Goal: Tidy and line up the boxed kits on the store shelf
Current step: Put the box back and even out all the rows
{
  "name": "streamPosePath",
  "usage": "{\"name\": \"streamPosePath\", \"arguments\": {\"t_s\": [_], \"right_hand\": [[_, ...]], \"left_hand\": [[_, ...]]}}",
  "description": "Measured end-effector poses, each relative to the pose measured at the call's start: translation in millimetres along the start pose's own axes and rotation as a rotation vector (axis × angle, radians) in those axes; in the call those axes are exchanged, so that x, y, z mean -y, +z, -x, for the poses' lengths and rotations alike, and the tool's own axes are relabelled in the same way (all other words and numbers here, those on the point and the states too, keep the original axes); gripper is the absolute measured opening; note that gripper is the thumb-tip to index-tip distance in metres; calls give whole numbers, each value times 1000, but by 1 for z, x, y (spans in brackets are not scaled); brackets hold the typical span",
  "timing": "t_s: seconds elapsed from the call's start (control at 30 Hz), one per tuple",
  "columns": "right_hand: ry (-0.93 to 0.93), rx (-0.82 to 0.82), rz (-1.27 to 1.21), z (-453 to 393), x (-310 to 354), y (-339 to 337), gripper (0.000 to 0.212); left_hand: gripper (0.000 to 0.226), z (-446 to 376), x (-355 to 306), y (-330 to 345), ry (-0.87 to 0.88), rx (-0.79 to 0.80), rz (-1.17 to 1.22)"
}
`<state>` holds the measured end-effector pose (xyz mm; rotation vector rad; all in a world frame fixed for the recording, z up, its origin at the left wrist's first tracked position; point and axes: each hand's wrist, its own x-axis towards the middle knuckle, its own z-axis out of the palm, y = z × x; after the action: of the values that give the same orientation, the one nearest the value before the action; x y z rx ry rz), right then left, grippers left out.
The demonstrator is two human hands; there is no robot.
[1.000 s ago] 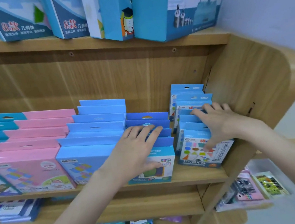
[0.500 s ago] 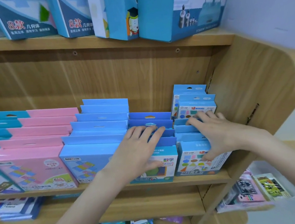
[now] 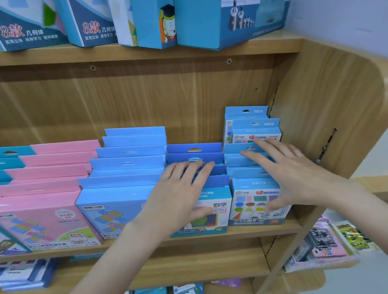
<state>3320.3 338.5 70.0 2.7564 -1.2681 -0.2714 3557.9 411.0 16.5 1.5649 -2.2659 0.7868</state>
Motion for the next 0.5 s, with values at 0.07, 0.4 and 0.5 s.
{"name": "streamPosePath", "arguments": {"t_s": [0.07, 0.4, 0.5], "right_hand": [[-8, 15, -3, -2, -1, 0, 114], [-85, 23, -13, 9, -8, -1, 98], [-46, 3, 1, 6, 0, 2, 101]], "left_hand": [[94, 0, 0, -1, 4, 6, 1], [94, -2, 0, -4, 4, 60, -3], [94, -2, -1, -5, 2, 76, 7]]}}
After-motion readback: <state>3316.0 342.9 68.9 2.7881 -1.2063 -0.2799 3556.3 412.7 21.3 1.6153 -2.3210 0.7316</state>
